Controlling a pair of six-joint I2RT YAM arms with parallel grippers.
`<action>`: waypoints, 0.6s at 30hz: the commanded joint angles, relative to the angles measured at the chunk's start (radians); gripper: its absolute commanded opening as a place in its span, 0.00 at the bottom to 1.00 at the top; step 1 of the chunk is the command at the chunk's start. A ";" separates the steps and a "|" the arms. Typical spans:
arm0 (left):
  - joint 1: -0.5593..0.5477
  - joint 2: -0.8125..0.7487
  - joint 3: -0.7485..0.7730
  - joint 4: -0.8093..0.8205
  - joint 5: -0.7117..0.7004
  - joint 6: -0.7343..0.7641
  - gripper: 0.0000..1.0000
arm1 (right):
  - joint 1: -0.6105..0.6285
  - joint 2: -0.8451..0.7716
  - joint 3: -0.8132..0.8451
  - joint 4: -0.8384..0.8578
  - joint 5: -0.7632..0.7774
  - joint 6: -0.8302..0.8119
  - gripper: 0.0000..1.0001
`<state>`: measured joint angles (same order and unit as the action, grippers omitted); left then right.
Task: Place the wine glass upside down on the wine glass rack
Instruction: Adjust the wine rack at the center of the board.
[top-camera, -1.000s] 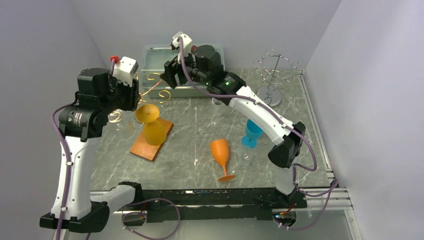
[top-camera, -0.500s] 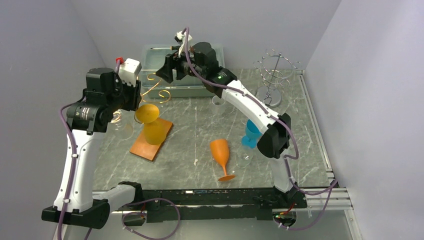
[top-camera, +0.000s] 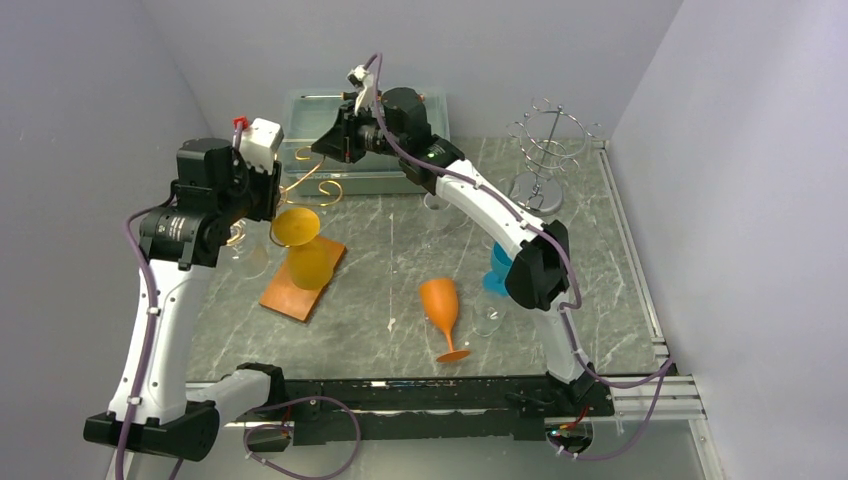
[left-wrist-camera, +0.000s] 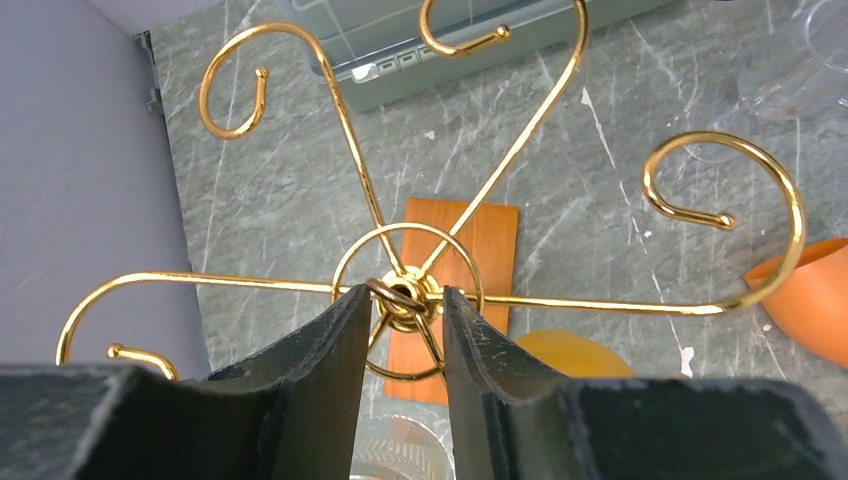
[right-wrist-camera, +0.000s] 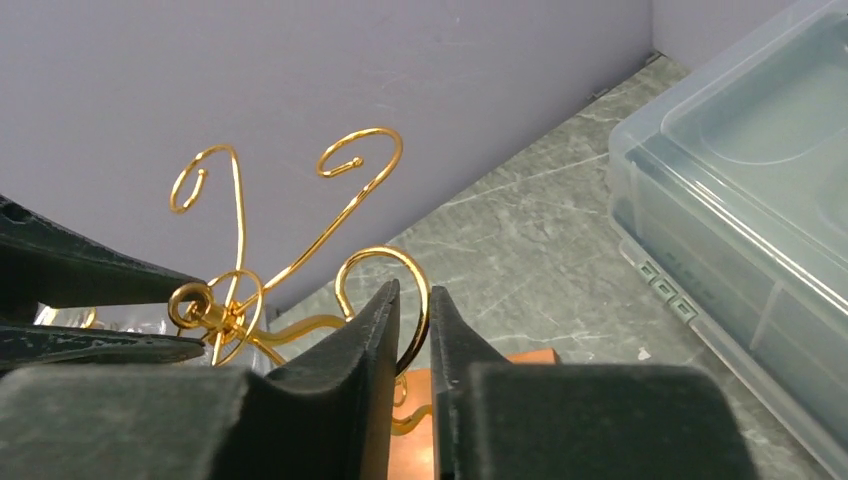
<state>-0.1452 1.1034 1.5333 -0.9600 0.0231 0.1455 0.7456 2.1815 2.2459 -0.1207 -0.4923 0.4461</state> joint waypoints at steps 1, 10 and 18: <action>0.007 0.015 -0.014 0.092 -0.019 0.014 0.37 | -0.009 -0.076 -0.040 0.077 -0.039 0.030 0.11; 0.030 0.070 0.011 0.123 -0.004 0.018 0.32 | 0.009 -0.136 -0.086 0.034 0.042 0.011 0.03; 0.084 0.095 -0.003 0.143 0.032 0.041 0.23 | 0.034 -0.218 -0.184 0.012 0.194 -0.015 0.00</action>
<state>-0.0929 1.1751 1.5280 -0.8593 0.0471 0.1566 0.7662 2.0731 2.1044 -0.1081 -0.3546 0.4561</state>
